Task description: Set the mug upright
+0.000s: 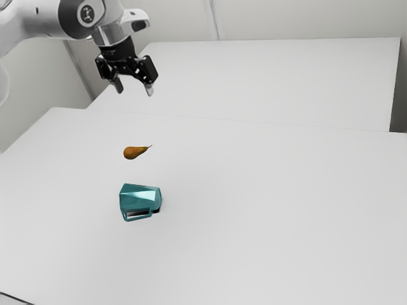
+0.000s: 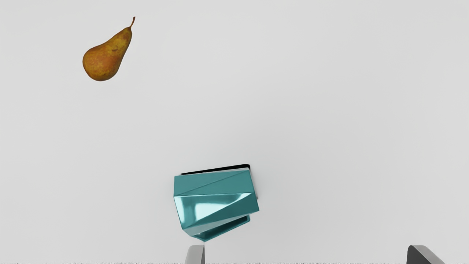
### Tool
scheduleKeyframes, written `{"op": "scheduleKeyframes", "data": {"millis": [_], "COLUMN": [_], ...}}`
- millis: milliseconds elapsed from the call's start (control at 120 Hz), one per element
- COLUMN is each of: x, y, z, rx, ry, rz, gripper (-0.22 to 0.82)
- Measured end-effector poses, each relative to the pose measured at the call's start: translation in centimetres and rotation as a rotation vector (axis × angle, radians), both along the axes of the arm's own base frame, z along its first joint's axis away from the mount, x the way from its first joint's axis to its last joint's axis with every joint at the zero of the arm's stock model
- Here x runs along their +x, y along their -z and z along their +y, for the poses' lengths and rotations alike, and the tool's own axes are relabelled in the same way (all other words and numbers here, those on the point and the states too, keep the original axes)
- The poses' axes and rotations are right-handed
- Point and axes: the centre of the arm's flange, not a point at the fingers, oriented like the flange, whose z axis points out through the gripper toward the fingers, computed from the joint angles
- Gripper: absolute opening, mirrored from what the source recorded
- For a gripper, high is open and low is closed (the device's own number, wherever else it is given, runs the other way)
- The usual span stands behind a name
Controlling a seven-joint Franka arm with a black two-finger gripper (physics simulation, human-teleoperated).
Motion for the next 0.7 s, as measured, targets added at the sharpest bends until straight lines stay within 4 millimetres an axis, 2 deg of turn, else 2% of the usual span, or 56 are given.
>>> {"op": "scheduleKeyframes", "data": {"millis": [217, 425, 533, 700], "x": [0.0, -0.4, -1.5, -3.4], "y": [0.3, 0.6, 2.2, 4.9], "z": [1.0, 1.2, 1.1, 2.9], "rx": [0.0, -0.005, -0.072, -0.186], "ry": [-0.021, -0.027, -0.038, -0.05], "rz": [0.013, 0.035, 0.094, 0.159], "gripper": [0.6, 0.6, 0.6, 0.6]}}
